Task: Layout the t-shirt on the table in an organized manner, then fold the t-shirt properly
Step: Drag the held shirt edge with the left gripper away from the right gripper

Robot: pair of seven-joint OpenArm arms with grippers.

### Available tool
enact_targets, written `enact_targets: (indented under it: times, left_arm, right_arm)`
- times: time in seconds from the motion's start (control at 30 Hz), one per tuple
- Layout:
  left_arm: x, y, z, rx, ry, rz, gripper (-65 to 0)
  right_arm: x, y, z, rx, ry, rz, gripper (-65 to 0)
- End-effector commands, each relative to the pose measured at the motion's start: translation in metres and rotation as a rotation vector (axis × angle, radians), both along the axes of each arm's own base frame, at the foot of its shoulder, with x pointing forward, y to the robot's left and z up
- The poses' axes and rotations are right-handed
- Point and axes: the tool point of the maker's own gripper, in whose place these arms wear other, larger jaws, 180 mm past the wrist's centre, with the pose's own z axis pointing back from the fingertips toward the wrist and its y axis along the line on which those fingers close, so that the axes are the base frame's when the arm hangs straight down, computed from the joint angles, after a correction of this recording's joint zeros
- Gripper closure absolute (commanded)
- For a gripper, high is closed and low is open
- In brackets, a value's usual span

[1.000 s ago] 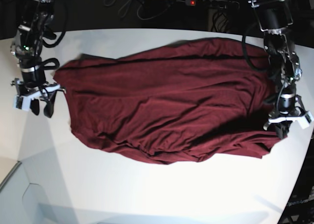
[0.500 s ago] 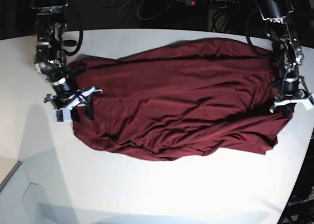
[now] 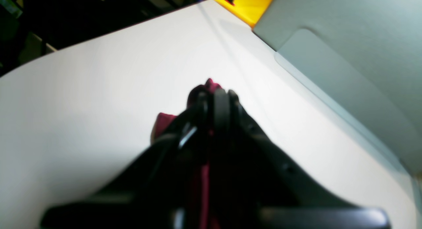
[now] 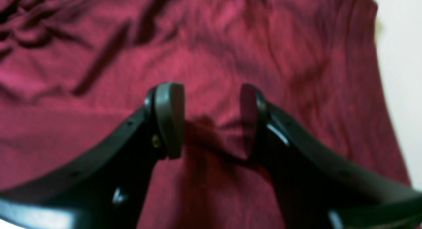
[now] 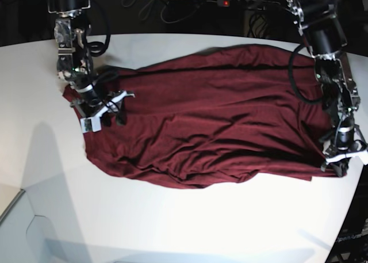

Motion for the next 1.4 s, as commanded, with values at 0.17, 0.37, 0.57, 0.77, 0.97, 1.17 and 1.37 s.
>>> enact_targets:
  times: [0.17,0.37,0.57,0.77,0.97,1.17,1.37]
  left_arm:
    - [0.061,-0.015,0.024,-0.006,-0.031,-0.062,-0.1]
    - [0.096,-0.020,0.039,-0.049,-0.038,-0.071,-0.1]
    - [0.107,-0.022,0.059,-0.045,-0.074,-0.077,-0.4]
    - [0.116,-0.016,0.082,-0.035,-0.115,-0.072,-0.5]
    - [0.118,-0.014,0.086,-0.035,-0.117,-0.068,-0.5]
    - [0.123,-0.015,0.055,-0.094,-0.038,-0.058,-0.5]
    - [0.132,-0.016,0.052,-0.131,-0.014,-0.051,-0.6]
  right_arm:
    - [0.005,-0.012,0.006,-0.013,-0.029,-0.004,-28.0]
    - [-0.004,-0.018,0.001,-0.026,-0.010,-0.008,-28.0]
    - [-0.006,-0.021,-0.002,-0.032,-0.003,-0.008,-28.0]
    - [-0.011,-0.021,-0.005,-0.032,0.008,-0.008,-28.0]
    - [-0.014,-0.021,-0.008,-0.032,0.017,-0.008,-28.0]
    - [-0.020,-0.021,-0.012,-0.032,0.029,-0.007,-28.0]
    - [-0.020,-0.021,-0.012,-0.033,0.031,-0.007,-28.0]
